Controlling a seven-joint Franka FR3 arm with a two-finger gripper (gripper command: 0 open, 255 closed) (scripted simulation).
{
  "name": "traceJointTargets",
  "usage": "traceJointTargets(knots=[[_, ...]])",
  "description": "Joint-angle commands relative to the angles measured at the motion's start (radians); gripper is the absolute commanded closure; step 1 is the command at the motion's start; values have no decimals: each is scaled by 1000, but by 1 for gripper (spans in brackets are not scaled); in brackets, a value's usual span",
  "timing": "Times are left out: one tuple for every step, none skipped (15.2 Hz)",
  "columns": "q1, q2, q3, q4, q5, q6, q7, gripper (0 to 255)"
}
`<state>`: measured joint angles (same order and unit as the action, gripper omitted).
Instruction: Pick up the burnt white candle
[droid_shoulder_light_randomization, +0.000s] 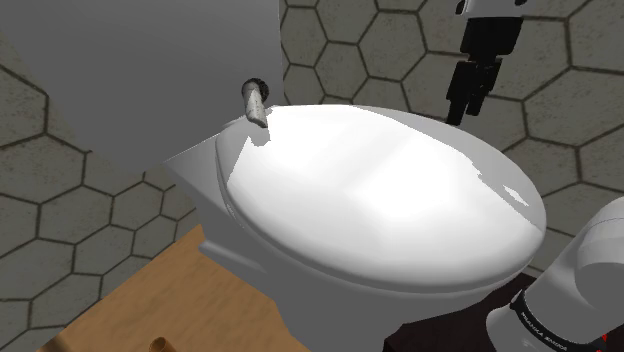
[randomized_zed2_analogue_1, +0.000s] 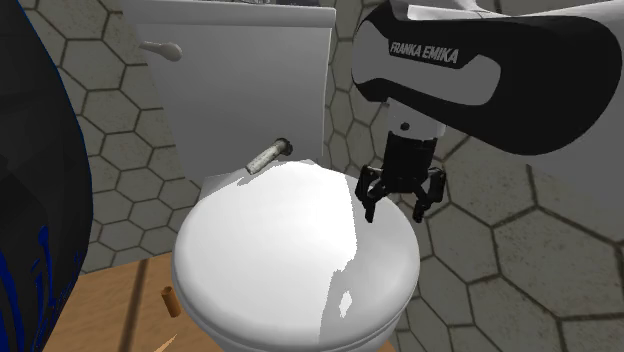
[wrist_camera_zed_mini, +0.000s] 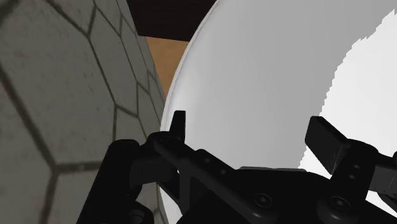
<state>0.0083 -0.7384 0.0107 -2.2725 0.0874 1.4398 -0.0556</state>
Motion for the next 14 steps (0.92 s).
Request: traceJointTargets(knots=[[0,0,0,0,0,0,0,0],[2,20,20,11,13,17,30,0],[3,40,41,24,26,34,59,0],[5,62,61,38,36,50,89,0],[5,85,80,53,46,66,118,0],[6,109,100,70,55,82,147,0],[6,134,119,88,62,98,176,0],[6,160,138,107,67,113,205,0],[6,186,157,128,71,128,234,0],[5,214,175,150,74,142,264,0],[4,242,193,174,75,156,293,0],[3,272,211,198,75,168,323,0],[2,302,229,225,73,180,353,0],[1,333,246,252,69,192,383,0]])
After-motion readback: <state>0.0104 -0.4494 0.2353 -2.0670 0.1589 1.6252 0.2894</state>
